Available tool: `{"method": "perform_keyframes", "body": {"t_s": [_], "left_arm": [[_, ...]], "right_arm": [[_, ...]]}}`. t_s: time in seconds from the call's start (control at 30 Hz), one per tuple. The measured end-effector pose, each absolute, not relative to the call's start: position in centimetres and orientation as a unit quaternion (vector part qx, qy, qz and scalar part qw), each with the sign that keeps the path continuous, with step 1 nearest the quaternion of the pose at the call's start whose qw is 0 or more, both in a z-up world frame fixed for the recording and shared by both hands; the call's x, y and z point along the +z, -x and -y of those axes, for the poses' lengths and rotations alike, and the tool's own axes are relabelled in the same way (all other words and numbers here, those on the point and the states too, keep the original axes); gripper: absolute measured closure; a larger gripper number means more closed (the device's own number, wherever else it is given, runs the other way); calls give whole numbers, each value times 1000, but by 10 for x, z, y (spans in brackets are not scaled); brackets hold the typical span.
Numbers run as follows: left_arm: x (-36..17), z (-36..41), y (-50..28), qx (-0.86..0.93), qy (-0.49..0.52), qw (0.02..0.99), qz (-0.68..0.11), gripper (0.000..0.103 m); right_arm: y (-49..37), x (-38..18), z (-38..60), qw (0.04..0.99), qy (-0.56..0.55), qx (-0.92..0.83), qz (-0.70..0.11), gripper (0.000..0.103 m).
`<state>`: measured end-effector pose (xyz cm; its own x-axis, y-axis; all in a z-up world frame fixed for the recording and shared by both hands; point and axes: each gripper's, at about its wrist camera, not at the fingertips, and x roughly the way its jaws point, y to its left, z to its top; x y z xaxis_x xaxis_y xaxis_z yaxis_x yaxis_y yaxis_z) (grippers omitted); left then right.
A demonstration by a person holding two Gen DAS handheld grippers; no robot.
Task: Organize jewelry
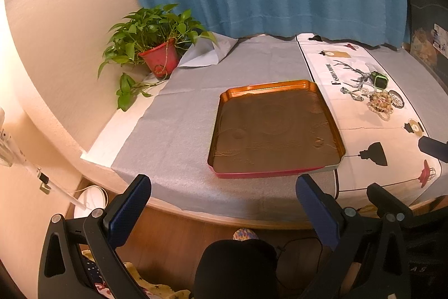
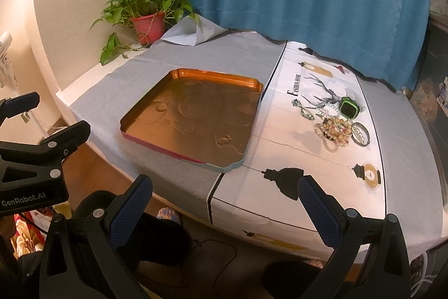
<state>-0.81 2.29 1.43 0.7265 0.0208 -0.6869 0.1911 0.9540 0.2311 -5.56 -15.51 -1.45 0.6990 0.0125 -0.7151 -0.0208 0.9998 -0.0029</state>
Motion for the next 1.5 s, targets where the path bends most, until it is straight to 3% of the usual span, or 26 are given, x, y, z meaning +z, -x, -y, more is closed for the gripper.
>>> {"method": "perform_keyframes", "body": {"t_s": [1.07, 1.5], "left_arm": [[12, 4, 6, -56, -164, 912, -371, 0], [-14, 84, -15, -125, -201, 889, -392, 0]], "right_arm": [[56, -17, 167, 918, -15, 5, -396, 0], [50, -58, 308, 900, -87, -114, -412, 0]]}}
